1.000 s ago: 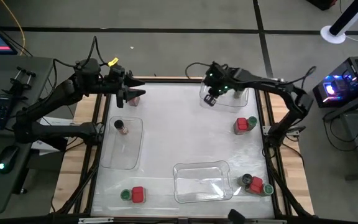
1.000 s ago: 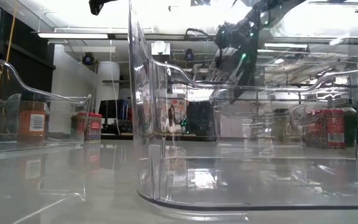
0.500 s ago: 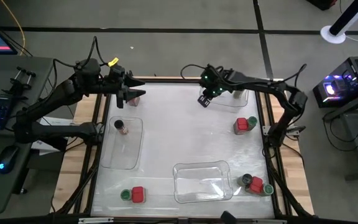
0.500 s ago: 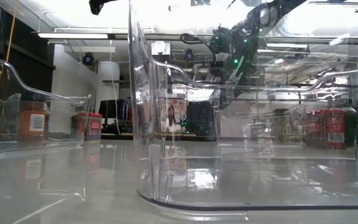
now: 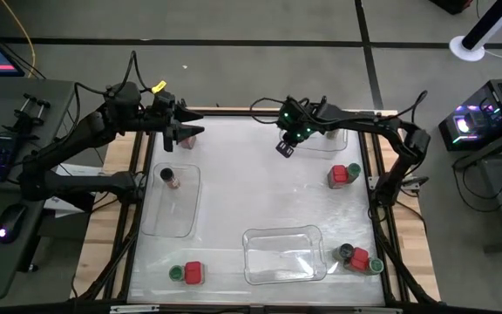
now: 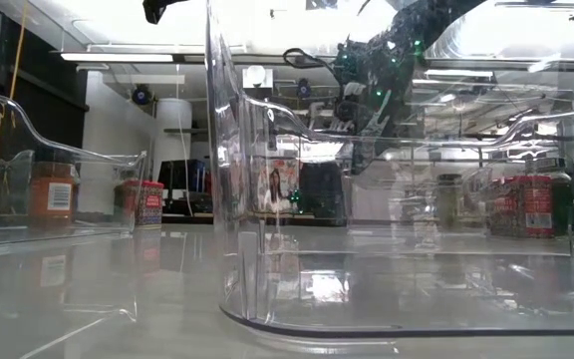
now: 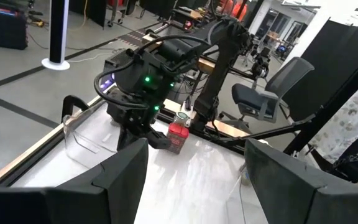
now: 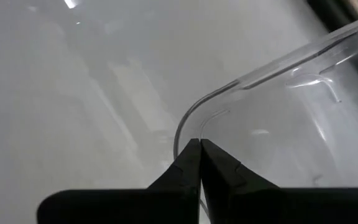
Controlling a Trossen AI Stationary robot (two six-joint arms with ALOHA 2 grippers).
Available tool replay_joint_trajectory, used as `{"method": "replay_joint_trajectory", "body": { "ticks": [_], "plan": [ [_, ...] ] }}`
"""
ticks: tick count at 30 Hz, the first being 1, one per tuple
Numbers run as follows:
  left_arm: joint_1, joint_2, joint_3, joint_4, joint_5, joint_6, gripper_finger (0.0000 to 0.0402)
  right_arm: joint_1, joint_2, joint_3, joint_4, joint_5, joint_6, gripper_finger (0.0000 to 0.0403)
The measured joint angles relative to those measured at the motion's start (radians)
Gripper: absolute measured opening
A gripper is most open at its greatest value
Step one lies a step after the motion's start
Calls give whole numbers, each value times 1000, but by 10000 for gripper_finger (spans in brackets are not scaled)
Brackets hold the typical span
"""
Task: Sort spices by type
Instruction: Adjust the top right transparent bin, then put the black seasoning bottle into the top right transparent bin
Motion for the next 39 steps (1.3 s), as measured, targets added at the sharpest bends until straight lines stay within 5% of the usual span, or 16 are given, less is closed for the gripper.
{"method": "replay_joint_trajectory", "body": {
  "ticks": [13, 28, 32, 39],
  "plan": [
    [0, 0, 0, -37, 0, -2, 255, 67, 0, 0, -9, -102, 0, 0],
    [0, 0, 0, -48, 0, 6, 255, 23, -77, 229, -210, 10, 32, 5],
    [0, 0, 0, -62, 0, 20, 255, 71, -159, 220, -348, 5, 128, 46],
    [0, 0, 0, -73, 0, 31, 255, 271, -366, 80, -601, 2, 437, 177]
  ]
}}
